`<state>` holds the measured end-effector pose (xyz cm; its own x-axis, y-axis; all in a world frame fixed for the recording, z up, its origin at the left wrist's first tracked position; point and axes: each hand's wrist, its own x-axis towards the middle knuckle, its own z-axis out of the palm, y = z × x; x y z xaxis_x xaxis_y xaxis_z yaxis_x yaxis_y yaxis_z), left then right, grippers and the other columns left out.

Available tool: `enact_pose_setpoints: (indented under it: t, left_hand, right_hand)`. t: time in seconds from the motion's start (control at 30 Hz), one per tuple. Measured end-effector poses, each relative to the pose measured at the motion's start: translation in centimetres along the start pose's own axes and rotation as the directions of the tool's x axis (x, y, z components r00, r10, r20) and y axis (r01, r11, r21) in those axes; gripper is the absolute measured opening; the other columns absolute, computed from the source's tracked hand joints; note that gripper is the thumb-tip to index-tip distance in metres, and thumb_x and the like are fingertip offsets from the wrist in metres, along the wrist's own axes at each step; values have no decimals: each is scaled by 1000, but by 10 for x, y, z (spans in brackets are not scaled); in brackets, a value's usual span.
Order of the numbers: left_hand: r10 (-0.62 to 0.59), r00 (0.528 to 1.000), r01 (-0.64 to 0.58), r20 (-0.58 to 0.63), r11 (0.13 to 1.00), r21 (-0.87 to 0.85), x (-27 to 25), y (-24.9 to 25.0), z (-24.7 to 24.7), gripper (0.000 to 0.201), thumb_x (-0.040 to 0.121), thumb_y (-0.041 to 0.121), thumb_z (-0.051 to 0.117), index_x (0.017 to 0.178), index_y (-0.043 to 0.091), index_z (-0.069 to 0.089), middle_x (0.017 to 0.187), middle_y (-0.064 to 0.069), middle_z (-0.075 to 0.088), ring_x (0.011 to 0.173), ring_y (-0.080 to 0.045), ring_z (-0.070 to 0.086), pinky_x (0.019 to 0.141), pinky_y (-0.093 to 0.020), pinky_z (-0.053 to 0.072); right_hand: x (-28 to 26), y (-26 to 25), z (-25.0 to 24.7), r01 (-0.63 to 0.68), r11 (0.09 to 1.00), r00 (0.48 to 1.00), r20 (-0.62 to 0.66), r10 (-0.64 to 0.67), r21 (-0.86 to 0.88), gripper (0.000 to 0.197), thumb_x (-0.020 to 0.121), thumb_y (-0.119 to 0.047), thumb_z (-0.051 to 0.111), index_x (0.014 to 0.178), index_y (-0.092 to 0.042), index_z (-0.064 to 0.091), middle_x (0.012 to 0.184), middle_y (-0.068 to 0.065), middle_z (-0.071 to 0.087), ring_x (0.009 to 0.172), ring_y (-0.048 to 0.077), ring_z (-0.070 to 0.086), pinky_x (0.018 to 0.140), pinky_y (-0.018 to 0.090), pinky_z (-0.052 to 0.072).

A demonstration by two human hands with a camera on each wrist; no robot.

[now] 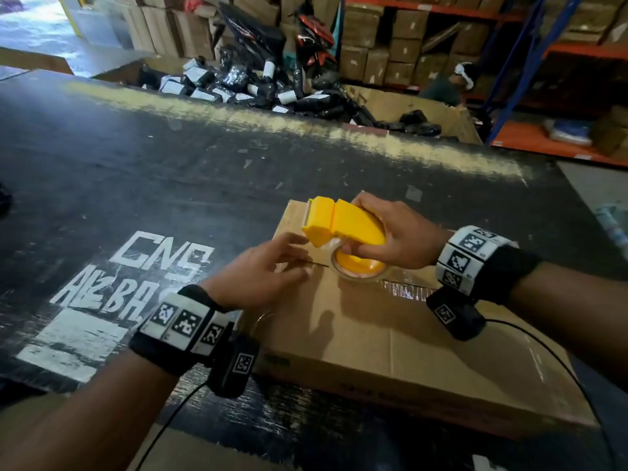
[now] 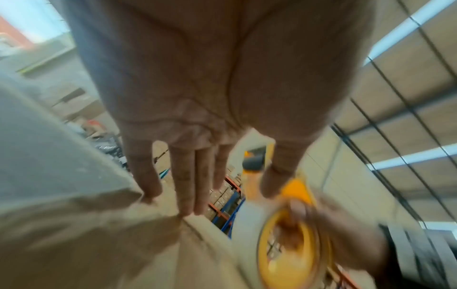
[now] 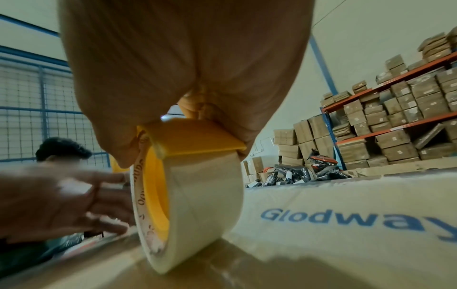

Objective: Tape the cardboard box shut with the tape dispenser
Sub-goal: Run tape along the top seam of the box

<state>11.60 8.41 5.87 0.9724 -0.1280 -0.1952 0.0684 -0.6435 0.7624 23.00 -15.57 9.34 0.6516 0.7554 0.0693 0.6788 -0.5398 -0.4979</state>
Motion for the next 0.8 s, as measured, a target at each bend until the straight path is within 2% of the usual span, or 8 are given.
enact_pose_setpoints:
  t: [0.07,0.1,0.2,0.37,0.47,0.53,0.67,0.8]
  left_hand:
    - [-102,985,48,-139,935,-352,6,0,-21,32,97,18,60,128,24,56,125,-6,70,118,-26,68,103,-51,53]
    - [-157,976,70,-151,882,-467,9,2,-29,31,98,12,57,128,19,56,121,-12,71,114,-31,70,100,-52,55]
    - [-180,983,110,-40,746,-657,16,12,-37,34,99,10,56,133,13,55,107,-15,74,99,-32,76,92,-46,60]
    - [-140,989,130,45,687,-715,30,17,-33,26,95,0,61,115,15,64,87,-10,75,78,-21,73,91,-39,60]
    - [-147,989,109,8,691,-715,33,14,-32,28,92,-3,64,117,10,64,83,-10,76,73,-17,75,77,-29,61]
    - [-166,986,109,-4,666,-738,35,9,-33,31,93,0,64,123,5,62,84,-10,77,74,-17,77,74,-27,61]
    - [-115,987,158,111,592,-790,34,10,-38,28,97,9,62,125,7,63,89,-9,77,79,-19,77,86,-33,59]
    - [-58,996,87,65,624,-777,31,17,-37,36,92,7,68,127,5,64,95,-12,77,81,-22,77,83,-32,62]
  right_hand:
    - [0,2,7,-24,1000,1000,1,24,-8,55,79,-58,72,118,-26,48,97,-1,65,81,11,64,67,41,54]
    - [0,3,9,-36,999,999,2,36,-12,57,79,-59,71,119,-27,46,98,-2,64,82,10,63,67,40,55]
    - [-1,2,10,-60,998,998,18,60,-18,62,77,-63,68,123,-29,44,102,-6,62,84,9,62,66,32,54]
    - [0,0,11,-74,997,997,12,74,-20,61,78,-57,72,123,-28,44,101,-9,60,84,5,61,63,24,47]
    - [-3,1,11,-70,997,998,-3,70,-26,61,77,-60,70,123,-30,44,103,-7,62,85,4,62,61,19,47]
    - [-5,2,12,-69,998,998,-8,69,-15,64,75,-64,67,124,-30,43,107,-7,62,88,4,62,63,19,48]
    - [-10,6,15,-66,998,997,-29,65,-10,69,73,-68,65,127,-29,42,108,-5,62,89,10,64,67,32,56]
    - [-14,7,17,-67,998,997,-49,66,-8,66,74,-69,63,124,-35,38,107,-7,62,86,6,63,65,28,54]
